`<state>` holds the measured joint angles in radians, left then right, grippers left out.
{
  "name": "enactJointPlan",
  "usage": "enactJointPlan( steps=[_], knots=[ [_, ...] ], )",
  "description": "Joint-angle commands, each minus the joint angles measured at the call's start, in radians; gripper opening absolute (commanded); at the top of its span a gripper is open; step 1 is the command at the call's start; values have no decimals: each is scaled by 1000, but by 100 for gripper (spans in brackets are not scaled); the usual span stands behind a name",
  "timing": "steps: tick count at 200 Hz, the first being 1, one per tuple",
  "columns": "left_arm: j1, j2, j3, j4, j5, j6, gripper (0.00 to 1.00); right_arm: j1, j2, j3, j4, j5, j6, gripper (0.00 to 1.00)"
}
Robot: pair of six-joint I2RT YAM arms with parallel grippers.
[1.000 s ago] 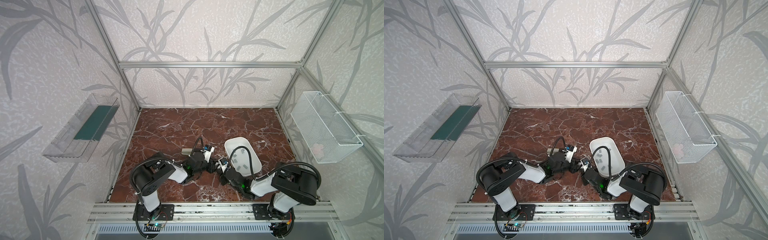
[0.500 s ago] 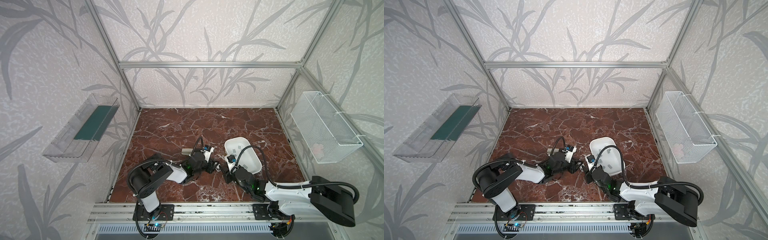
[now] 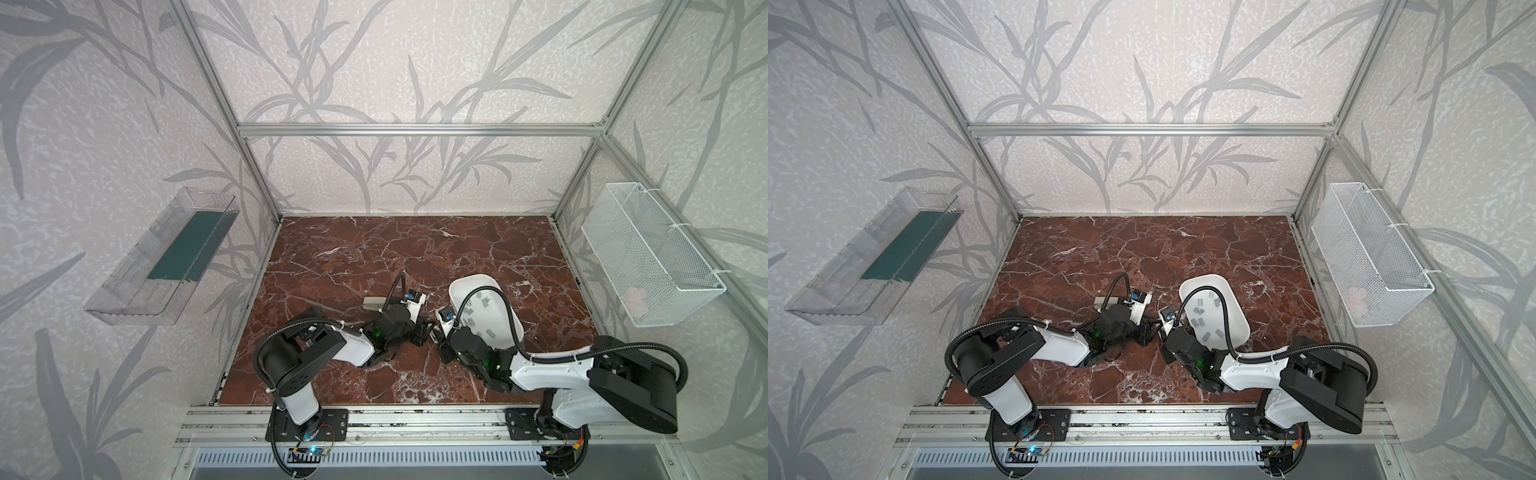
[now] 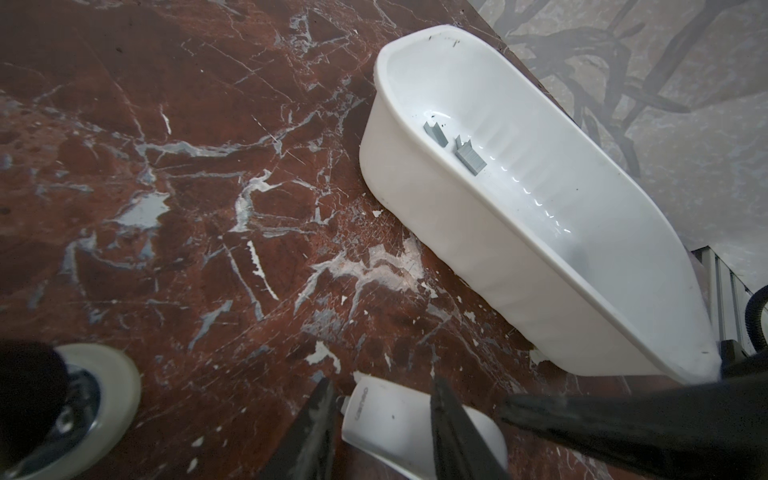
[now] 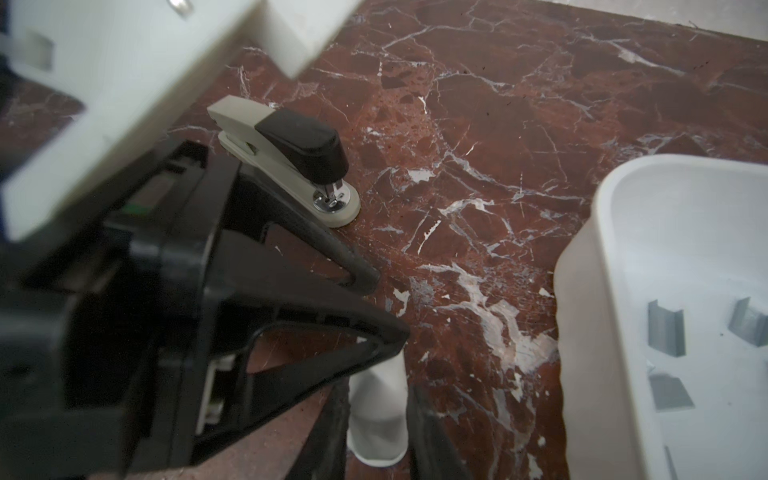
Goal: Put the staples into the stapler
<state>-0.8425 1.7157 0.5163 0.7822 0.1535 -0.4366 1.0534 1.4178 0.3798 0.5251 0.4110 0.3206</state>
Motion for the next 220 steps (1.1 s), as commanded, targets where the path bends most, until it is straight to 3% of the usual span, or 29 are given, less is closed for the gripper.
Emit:
enactJointPlan(
  steps=[1,50,160,220],
  knots=[
    [-1,-6,14,-4,-8,21,39,-4,36,22,5,16,14,26],
    [-1,6,14,5,3,21,38,-6,84,21,29,1,33,23],
    [3,54,16,10,-48,29,27,-21,4,42,26,-16,12,22],
    [4,73,21,20,-36,27,25,-56,108,75,40,-23,28,21]
  ],
)
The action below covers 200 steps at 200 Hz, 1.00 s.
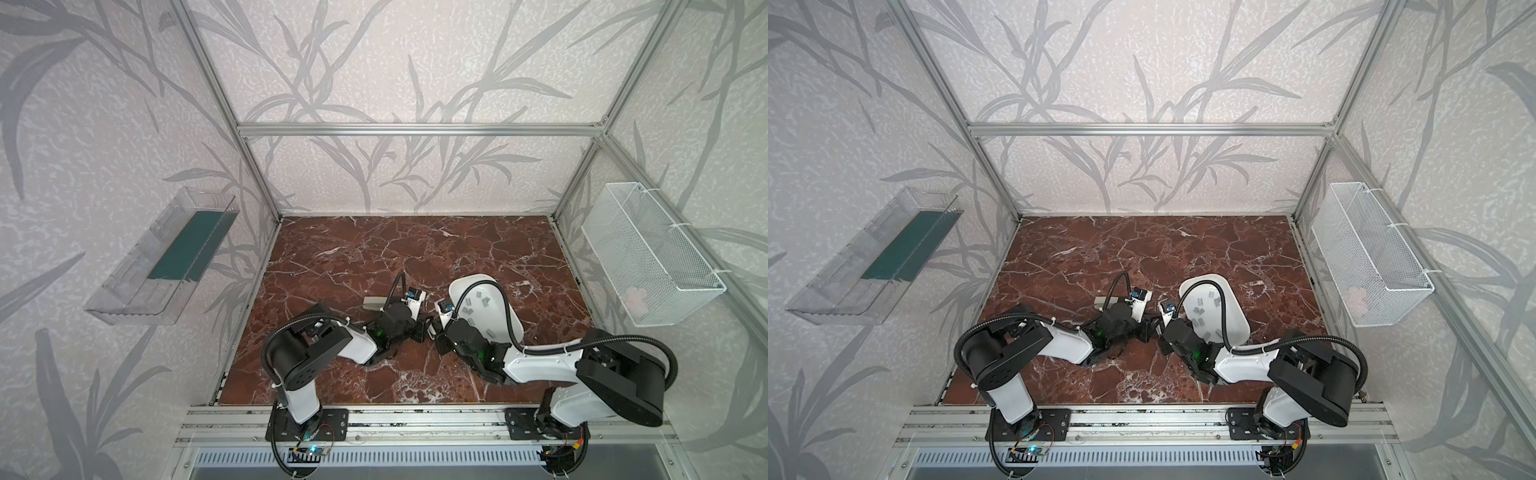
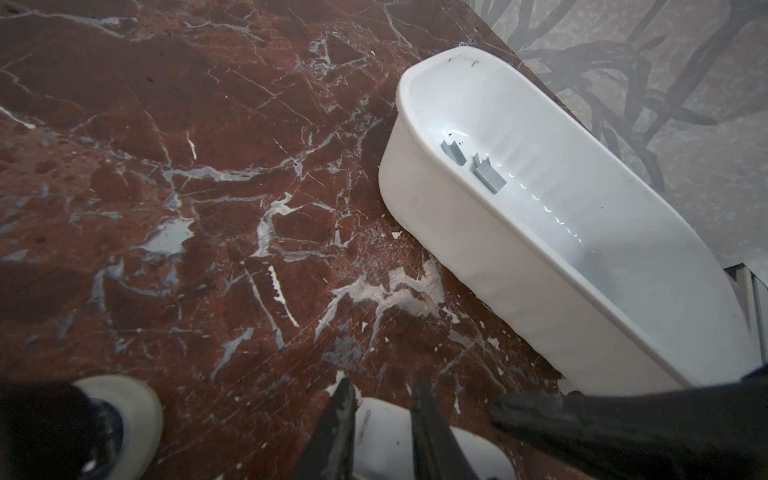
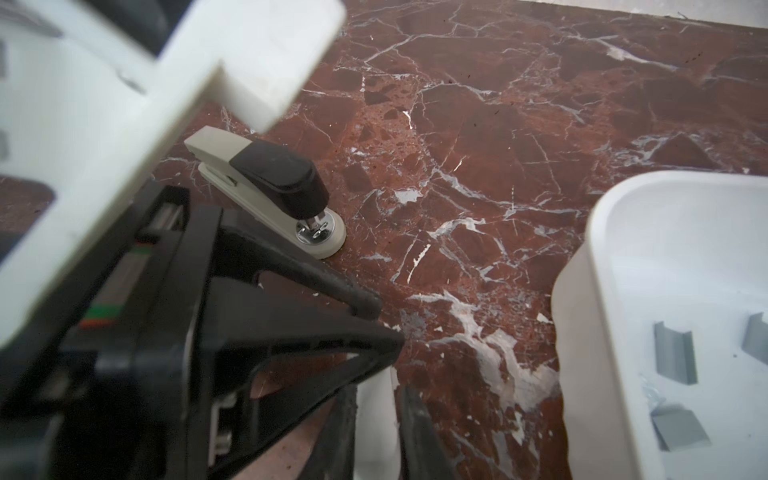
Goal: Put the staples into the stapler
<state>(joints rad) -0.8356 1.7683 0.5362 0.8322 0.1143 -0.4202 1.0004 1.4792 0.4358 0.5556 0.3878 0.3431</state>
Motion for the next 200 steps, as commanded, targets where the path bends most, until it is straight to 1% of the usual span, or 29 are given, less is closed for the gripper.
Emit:
enactJointPlan(
  steps=[1,41,98,113,117,134,200],
  knots=[
    [-2,19,1,-30,4,11,26,-3,50,20,11,0,6,21],
    [-2,12,1,-39,3,14,25,5,105,9,45,-53,16,18],
    [-1,20,1,-34,7,13,25,17,150,-19,47,-14,35,18],
    [0,20,3,-33,12,12,25,17,185,-17,49,-9,36,17],
    [-2,22,2,-33,15,12,25,45,194,-17,50,-9,37,17],
    [0,27,2,-30,23,11,25,55,240,-26,69,0,38,17],
    [0,32,-19,-12,27,3,24,58,457,-72,177,42,69,15]
  ],
)
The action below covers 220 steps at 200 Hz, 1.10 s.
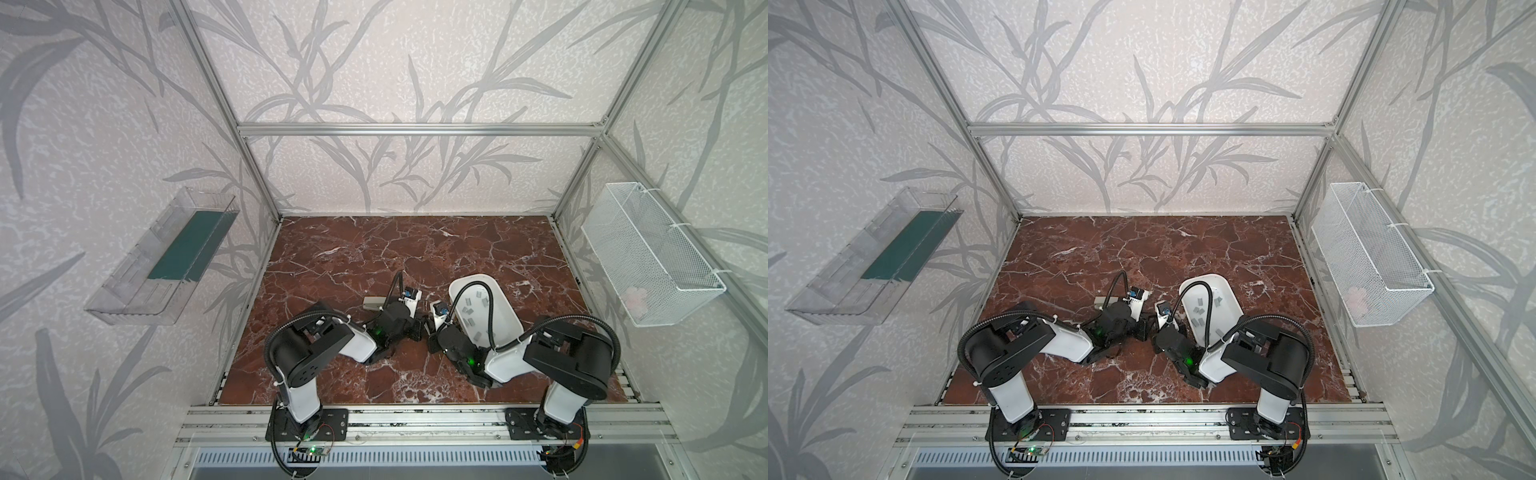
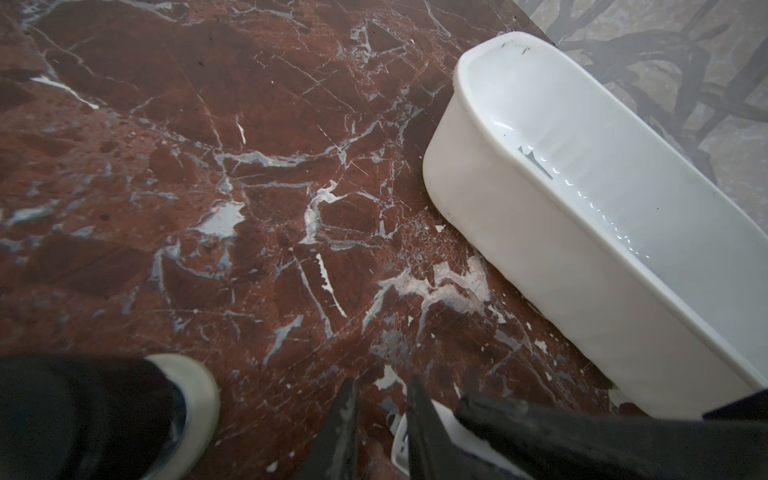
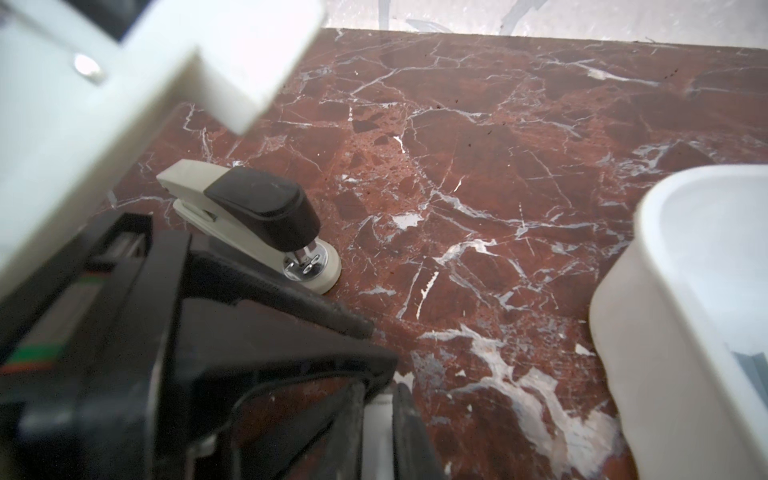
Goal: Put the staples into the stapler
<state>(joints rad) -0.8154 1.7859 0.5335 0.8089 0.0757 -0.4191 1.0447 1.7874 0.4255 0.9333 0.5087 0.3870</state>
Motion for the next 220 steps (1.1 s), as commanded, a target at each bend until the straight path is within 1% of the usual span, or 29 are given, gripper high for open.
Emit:
enactJointPlan(
  steps=[1,26,43,58,77,82,85,98,104,129,159,183,186,193,196,198,203,208,213,214,216,218,220],
  knots=[
    [-21,14,-17,11,65,2,24,14,152,-63,-200,-80,25,15],
    [-21,6,-15,3,53,9,24,14,176,-98,-46,-100,17,15],
    [-21,-5,-6,-11,53,16,24,14,156,-92,-51,-91,10,17],
    [-21,-19,8,-36,53,26,24,14,120,-73,-96,-93,4,17],
    [-21,-43,22,-67,49,36,24,15,39,-50,-176,-73,1,19],
    [-21,-53,23,-75,46,40,24,15,14,-45,-181,-68,-4,20],
    [-21,-59,25,-79,44,42,24,14,-5,-41,-221,-64,-7,21],
    [-21,-88,31,-104,30,52,25,15,-74,-17,-293,-45,-22,27],
    [-19,-102,34,-118,22,57,25,15,-128,0,-333,-37,-28,29],
    [-17,-152,68,-198,-15,79,26,11,-250,89,-504,-11,-60,35],
    [-4,-214,113,-300,-42,97,27,4,-359,142,-562,7,-105,40],
    [7,-313,135,-401,-95,105,27,-10,-469,167,-623,51,-118,43],
    [9,-330,135,-413,-106,106,28,-12,-483,169,-634,61,-120,45],
    [10,-371,136,-447,-143,107,30,-14,-527,174,-663,85,-123,52],
    [14,-389,136,-464,-161,108,32,-13,-546,178,-682,99,-120,56],
    [13,-400,137,-473,-175,108,33,-38,-559,183,-698,111,-116,59],
    [16,-431,137,-501,-217,108,36,-57,-588,192,-741,150,-101,65],
    [20,-459,137,-528,-271,108,40,-73,-615,204,-788,195,-79,74],
    [23,-485,133,-546,-326,110,46,-98,-637,221,-841,245,-57,81],
    [23,-489,132,-548,-337,111,48,-102,-642,221,-854,258,-53,84],
    [26,-497,129,-551,-361,110,51,-113,-650,230,-877,278,-41,86],
    [29,-504,127,-554,-384,109,55,-124,-657,238,-897,299,-28,88],
    [31,-511,124,-558,-408,107,59,-138,-664,245,-923,316,-19,93]
  ],
)
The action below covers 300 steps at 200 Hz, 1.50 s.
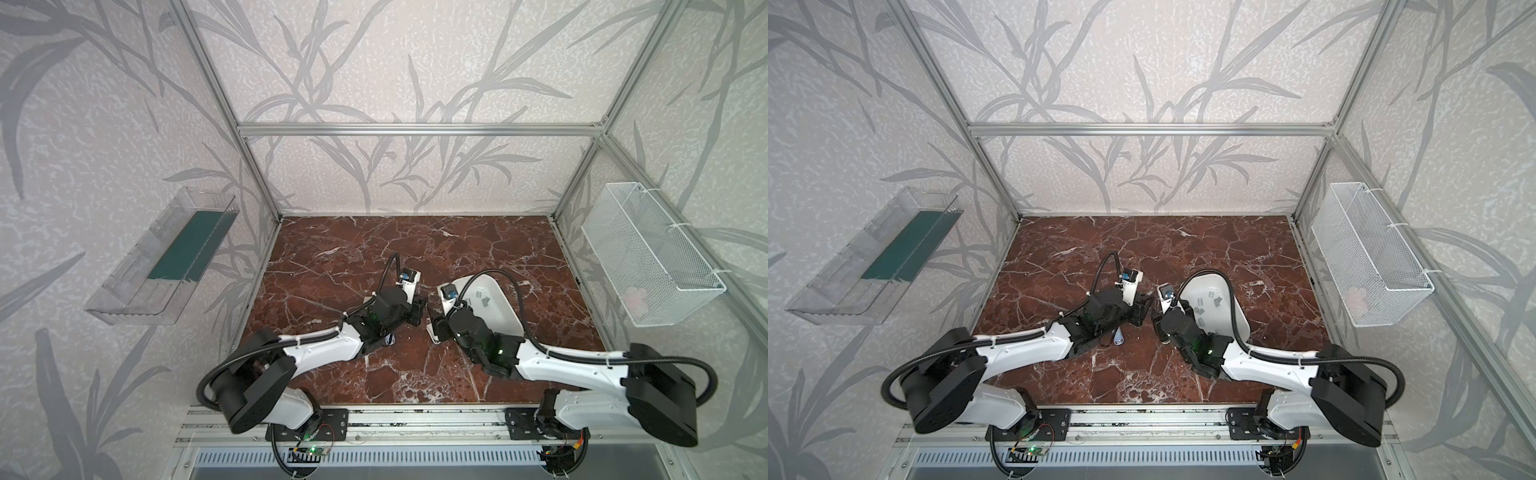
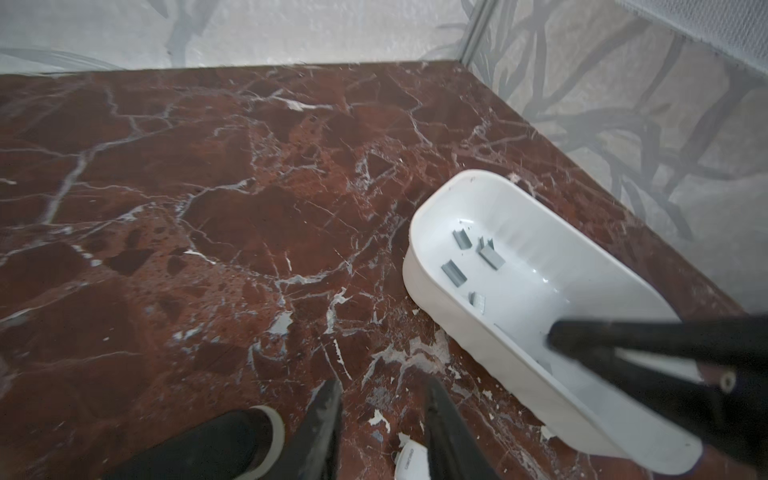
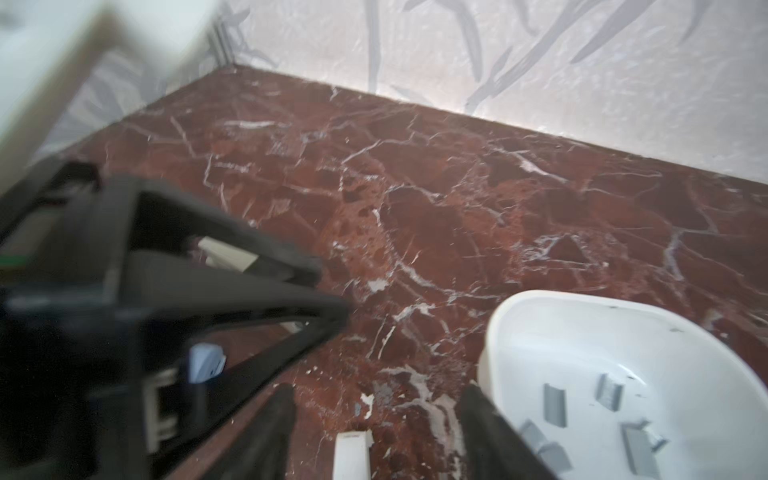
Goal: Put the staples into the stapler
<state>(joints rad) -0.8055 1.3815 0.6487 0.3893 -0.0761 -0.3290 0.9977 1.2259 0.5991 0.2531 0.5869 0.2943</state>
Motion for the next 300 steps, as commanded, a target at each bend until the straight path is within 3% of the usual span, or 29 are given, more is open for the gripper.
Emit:
enactJointPlan(
  steps=[1,5,10,18,36,51,62,75,89,101,120,133,144,186,212,242,282,300],
  knots=[
    [23,-110,8,-140,-263,16,62,-98,-106,75,-257,244,81,94],
    [30,-121,3,-145,-311,11,70,-129,-117,86,-300,261,100,100],
    [42,-133,-2,-154,-358,4,80,-174,-130,92,-335,258,117,99],
    [72,-145,2,-187,-410,-4,86,-251,-150,95,-353,212,103,99],
    [169,-148,16,-236,-354,45,85,-388,-189,83,-384,158,17,99],
    [231,-136,50,-293,-318,103,85,-477,-221,74,-446,239,20,99],
    [259,-131,81,-340,-417,115,85,-563,-245,27,-415,272,58,99],
    [284,-144,94,-367,-571,105,87,-683,-265,-66,-265,177,49,99],
    [332,-185,63,-341,-624,117,88,-780,-250,-151,-87,123,14,99],
    [387,-226,-2,-274,-623,115,88,-826,-199,-160,-62,164,13,99],
    [469,-292,-86,-235,-653,77,88,-855,-94,-156,-50,198,3,99],
    [518,-294,-178,-99,-678,113,88,-863,-17,-172,13,186,5,99],
    [546,-259,-226,7,-721,148,88,-869,48,-187,133,182,-43,99],
    [575,-1,-225,226,-736,217,88,-879,37,-228,264,125,-82,99],
    [572,66,-172,235,-691,284,88,-890,55,-218,260,117,-80,99],
    [587,78,-206,354,-564,375,88,-894,110,-171,267,-12,-148,99],
    [586,96,-210,397,-564,400,88,-913,172,-135,298,-165,-175,99],
    [586,105,-207,411,-570,400,88,-916,251,-193,551,-245,-230,99]
  ],
)
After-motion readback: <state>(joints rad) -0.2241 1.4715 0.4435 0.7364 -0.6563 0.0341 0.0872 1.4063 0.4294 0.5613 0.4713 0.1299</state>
